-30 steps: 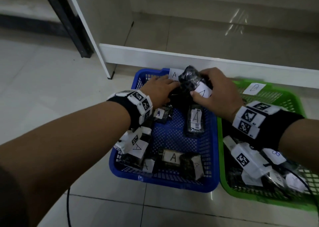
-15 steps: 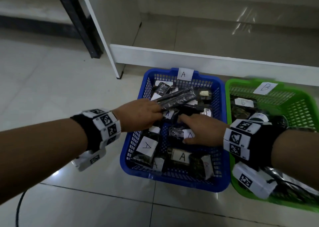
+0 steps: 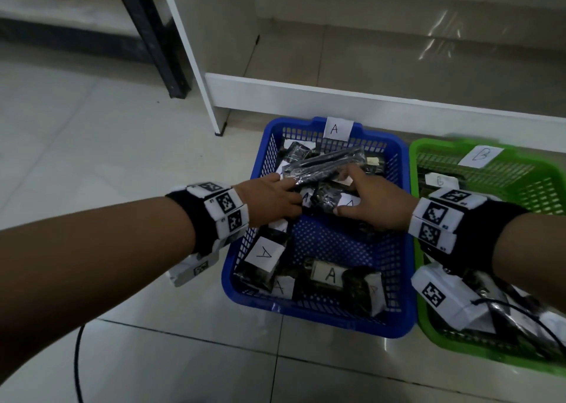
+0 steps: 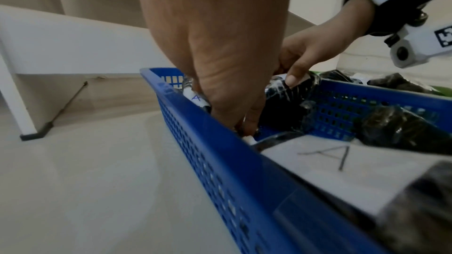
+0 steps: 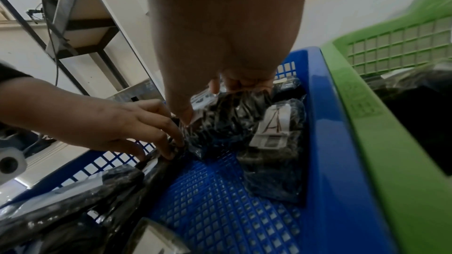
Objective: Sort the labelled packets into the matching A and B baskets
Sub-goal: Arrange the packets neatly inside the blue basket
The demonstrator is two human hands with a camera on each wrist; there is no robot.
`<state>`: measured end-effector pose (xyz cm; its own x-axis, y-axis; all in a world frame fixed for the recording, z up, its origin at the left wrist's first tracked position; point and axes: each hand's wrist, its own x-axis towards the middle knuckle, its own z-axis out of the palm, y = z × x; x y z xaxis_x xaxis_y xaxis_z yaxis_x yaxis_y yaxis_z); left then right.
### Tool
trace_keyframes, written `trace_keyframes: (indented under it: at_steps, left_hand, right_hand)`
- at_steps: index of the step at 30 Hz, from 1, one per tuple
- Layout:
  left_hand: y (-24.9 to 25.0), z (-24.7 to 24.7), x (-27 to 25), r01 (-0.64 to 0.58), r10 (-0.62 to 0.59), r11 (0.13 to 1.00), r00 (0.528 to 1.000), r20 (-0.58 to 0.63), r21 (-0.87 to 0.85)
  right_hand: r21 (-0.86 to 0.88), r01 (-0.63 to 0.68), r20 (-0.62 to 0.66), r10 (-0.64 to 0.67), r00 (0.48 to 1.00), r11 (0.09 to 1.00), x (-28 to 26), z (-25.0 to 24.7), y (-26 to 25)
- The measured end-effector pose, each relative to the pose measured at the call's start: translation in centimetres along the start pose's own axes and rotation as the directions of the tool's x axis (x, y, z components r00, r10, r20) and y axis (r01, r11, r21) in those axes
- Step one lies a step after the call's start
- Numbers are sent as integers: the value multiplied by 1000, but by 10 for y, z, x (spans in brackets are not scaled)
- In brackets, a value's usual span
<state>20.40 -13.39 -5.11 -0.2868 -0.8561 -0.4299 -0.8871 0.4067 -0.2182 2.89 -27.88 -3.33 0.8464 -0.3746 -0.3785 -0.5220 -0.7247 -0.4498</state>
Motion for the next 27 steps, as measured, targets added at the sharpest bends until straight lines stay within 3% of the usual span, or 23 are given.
trace_keyframes:
  at_steps: [9, 12, 14, 17, 23, 27]
  left_hand:
    - [-6, -13, 11, 10, -10, 1000, 995, 96, 8]
    - [-17, -19, 9, 65, -50, 986, 993, 104, -151]
    - [-25, -26, 6, 139, -93, 918, 986, 139, -372]
    - [-37, -39, 0, 300, -168, 701, 951, 259, -647]
    - [-66, -50, -19, 473, -119, 509, 866, 485, -719]
    - [-76, -59, -32, 541, -83, 406, 824, 560, -736]
  right_hand:
    - [-111, 89, 131, -74, 989, 990, -1, 4, -4]
    - [-121, 83, 147, -65, 987, 989, -1, 8, -5]
    - [-108, 73, 159, -56, 986, 991, -1, 11, -6]
    - [-114, 49, 161, -30, 986, 992, 0, 18, -9]
    - [39, -27, 161, 20, 987, 999, 3, 23, -17]
    - [-4, -11, 193, 12, 981, 1000, 4, 28, -23]
